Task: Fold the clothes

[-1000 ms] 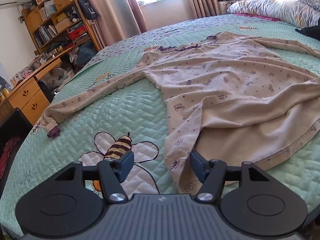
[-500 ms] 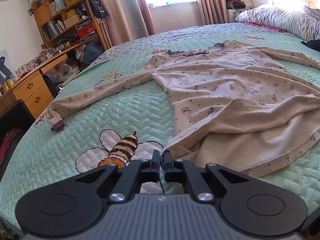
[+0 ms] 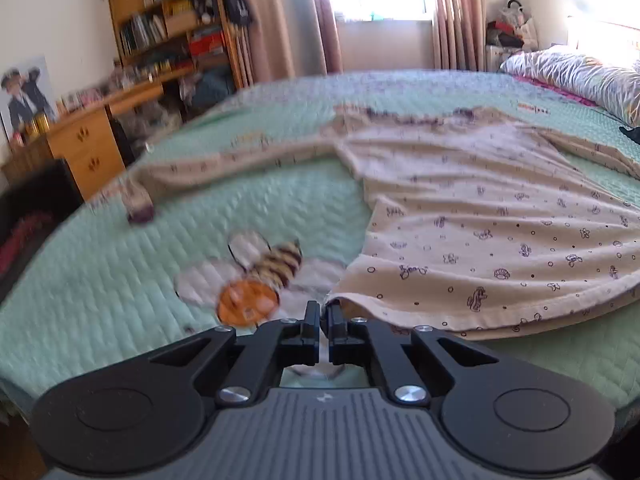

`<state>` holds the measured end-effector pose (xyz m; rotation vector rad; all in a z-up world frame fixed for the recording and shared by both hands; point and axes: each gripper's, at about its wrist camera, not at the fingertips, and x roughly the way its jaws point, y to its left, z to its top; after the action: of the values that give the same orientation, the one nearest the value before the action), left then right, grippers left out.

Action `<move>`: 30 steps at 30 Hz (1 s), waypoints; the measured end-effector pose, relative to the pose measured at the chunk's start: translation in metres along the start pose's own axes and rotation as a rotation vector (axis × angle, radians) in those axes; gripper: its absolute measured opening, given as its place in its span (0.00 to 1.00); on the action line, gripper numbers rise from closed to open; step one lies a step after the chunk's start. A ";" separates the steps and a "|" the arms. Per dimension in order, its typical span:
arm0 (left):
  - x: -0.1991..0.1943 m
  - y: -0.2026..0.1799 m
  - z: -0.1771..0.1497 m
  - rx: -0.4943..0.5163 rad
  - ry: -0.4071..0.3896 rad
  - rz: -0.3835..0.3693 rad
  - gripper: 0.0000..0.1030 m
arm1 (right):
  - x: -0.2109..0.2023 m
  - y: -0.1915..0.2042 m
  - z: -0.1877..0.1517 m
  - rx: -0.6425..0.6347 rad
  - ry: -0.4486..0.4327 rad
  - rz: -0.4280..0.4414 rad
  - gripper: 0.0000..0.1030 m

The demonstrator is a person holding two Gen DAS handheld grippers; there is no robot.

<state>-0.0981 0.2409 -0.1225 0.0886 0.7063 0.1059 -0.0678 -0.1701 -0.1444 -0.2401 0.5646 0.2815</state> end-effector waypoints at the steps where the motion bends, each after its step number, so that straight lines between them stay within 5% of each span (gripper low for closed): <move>1: 0.006 0.002 -0.004 -0.014 0.020 -0.003 0.04 | 0.002 -0.001 -0.003 0.002 0.008 0.001 0.03; 17: 0.003 0.017 -0.011 -0.085 0.044 -0.008 0.10 | -0.004 0.021 -0.011 -0.112 -0.008 0.100 0.03; 24: 0.003 0.026 -0.012 -0.157 0.063 -0.015 0.15 | 0.008 0.015 -0.018 -0.159 0.070 0.032 0.04; 30: -0.005 0.028 -0.015 -0.148 0.078 -0.012 0.13 | -0.001 -0.001 -0.019 -0.087 0.090 0.145 0.12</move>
<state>-0.1134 0.2686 -0.1277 -0.0615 0.7749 0.1498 -0.0771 -0.1768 -0.1593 -0.2973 0.6604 0.4374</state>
